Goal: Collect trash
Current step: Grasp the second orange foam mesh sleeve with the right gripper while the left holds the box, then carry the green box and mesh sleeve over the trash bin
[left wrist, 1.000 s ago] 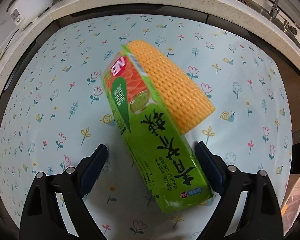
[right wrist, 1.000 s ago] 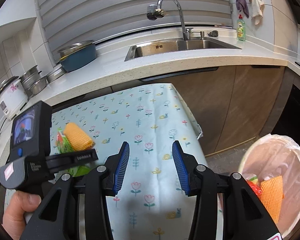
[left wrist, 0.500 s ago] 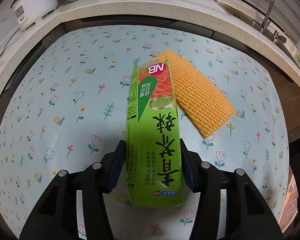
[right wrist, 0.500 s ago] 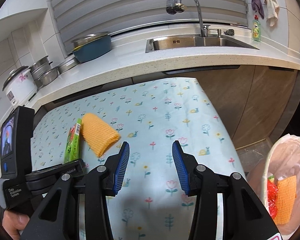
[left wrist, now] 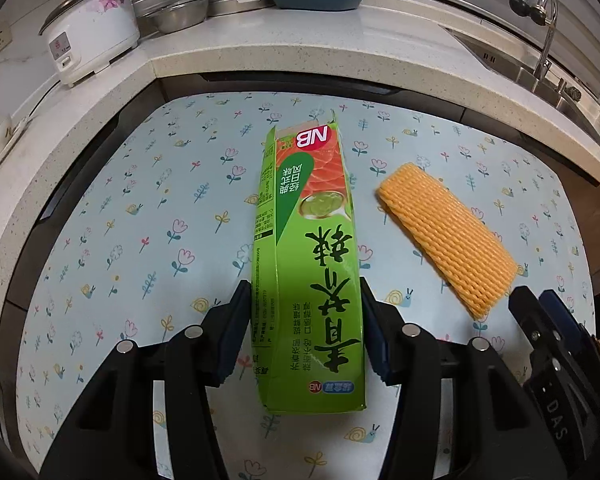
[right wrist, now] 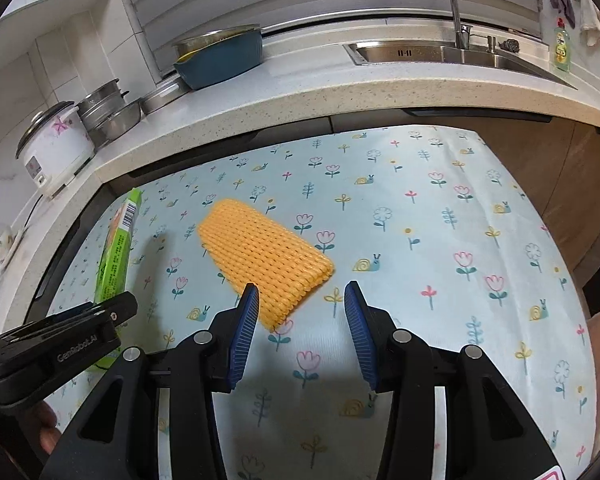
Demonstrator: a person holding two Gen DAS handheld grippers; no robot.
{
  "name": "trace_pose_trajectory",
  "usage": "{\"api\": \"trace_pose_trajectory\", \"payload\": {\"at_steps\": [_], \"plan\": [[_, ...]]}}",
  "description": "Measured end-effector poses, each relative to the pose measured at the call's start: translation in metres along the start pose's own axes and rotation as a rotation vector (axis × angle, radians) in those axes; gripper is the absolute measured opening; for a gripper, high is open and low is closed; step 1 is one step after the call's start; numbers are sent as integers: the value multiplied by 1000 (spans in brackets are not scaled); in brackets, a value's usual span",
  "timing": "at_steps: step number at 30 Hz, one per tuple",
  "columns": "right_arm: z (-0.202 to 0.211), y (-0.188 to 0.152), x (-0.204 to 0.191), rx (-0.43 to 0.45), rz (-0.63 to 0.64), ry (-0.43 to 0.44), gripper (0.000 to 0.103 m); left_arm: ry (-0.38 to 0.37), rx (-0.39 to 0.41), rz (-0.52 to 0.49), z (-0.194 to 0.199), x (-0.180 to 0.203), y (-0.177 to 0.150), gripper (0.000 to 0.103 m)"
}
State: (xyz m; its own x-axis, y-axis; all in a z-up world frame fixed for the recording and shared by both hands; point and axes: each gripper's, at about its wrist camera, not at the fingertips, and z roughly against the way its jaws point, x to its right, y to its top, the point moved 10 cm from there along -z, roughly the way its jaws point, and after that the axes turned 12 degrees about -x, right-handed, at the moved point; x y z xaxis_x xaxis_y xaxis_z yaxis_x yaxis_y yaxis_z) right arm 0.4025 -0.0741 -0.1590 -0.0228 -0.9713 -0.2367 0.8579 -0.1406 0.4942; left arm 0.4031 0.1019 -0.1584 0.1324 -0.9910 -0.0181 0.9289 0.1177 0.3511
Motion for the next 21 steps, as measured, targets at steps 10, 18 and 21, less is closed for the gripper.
{"api": "trace_pose_trajectory", "payload": {"at_steps": [10,18,21], "plan": [[-47,16,-11,-56,5,-24,44,2,31,-72,-6,0,13,49],[-43,11,-19,-50,45,-49,17,-9,27,-99,-7,8,6,49],[-31,6,-21,-32,56,-67,15,-17,31,-110,2,14,1,49]]}}
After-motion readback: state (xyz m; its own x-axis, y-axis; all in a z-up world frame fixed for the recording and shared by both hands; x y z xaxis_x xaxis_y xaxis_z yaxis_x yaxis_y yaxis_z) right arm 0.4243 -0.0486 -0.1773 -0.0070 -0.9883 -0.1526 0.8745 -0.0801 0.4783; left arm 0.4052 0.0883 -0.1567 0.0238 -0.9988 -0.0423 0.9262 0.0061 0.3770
